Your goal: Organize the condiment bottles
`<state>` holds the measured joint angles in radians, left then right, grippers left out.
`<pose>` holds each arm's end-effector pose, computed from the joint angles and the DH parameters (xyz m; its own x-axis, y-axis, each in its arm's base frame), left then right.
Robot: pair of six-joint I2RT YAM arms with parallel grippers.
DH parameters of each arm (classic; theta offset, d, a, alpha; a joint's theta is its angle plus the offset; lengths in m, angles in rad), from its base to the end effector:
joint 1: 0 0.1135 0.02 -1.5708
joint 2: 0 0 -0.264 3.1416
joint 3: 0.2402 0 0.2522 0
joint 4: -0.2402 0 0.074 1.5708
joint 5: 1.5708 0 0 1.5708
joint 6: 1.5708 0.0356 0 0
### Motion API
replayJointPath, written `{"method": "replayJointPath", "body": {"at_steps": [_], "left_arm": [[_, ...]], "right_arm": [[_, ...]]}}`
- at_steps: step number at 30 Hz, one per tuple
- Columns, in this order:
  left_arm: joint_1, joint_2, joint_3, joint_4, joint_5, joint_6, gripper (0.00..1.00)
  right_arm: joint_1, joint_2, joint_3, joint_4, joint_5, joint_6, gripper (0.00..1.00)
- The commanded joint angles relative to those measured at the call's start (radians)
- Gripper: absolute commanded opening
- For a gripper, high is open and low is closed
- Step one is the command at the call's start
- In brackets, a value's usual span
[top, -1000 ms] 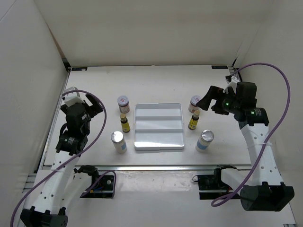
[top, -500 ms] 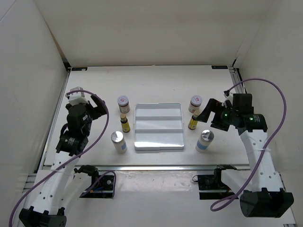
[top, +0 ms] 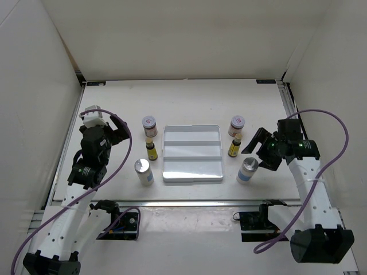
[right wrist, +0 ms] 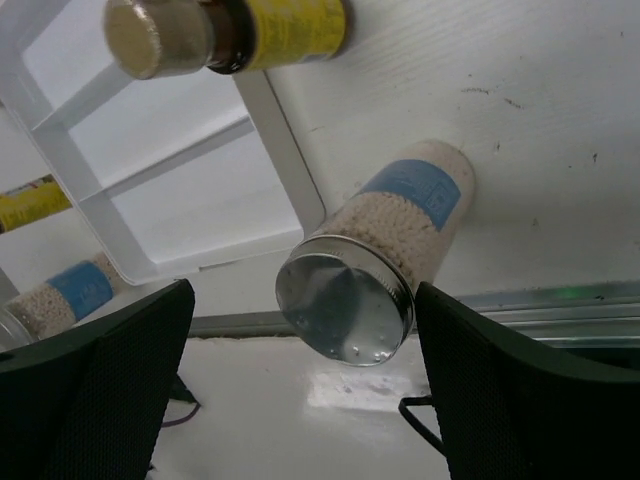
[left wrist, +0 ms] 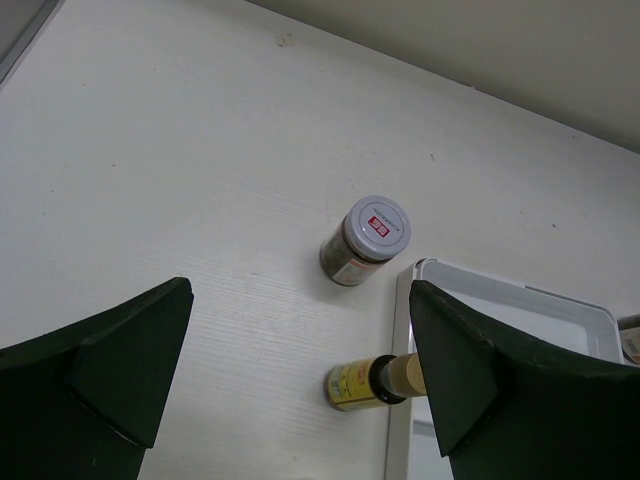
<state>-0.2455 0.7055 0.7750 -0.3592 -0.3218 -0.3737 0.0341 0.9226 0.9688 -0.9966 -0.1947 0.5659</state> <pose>0.1604 -0.0286 0.3308 -0.2348 -0.2982 -0.9252 -0.1602 0.9506 -0.2657 0.1655 0.0125 0.3066 -0.7646 0.5003 -0.4063 0.3129 0.8393 0.4446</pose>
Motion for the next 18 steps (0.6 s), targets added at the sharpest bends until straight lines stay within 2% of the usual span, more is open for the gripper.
{"method": "replayJointPath", "body": {"at_steps": [1, 4, 7, 11, 18], "left_arm": [[-0.005, -0.012, 0.015, -0.006, -0.005, 0.015, 1.0], [-0.005, -0.012, 0.015, -0.006, -0.005, 0.015, 1.0], [-0.005, -0.012, 0.015, -0.006, -0.005, 0.015, 1.0], [-0.005, -0.012, 0.015, -0.006, -0.005, 0.015, 1.0], [-0.005, -0.003, 0.015, -0.006, -0.005, 0.015, 1.0]], "right_arm": [[0.001, 0.059, -0.008, -0.014, -0.003, 0.077, 0.93], [0.012, 0.068, -0.03, 0.0, 0.021, 0.077, 0.9], [0.036, 0.079, -0.03, -0.016, 0.089, 0.077, 1.0], [0.058, 0.079, -0.03, -0.036, 0.162, 0.068, 1.0], [0.098, 0.14, -0.062, -0.036, 0.193, 0.104, 0.97]]}}
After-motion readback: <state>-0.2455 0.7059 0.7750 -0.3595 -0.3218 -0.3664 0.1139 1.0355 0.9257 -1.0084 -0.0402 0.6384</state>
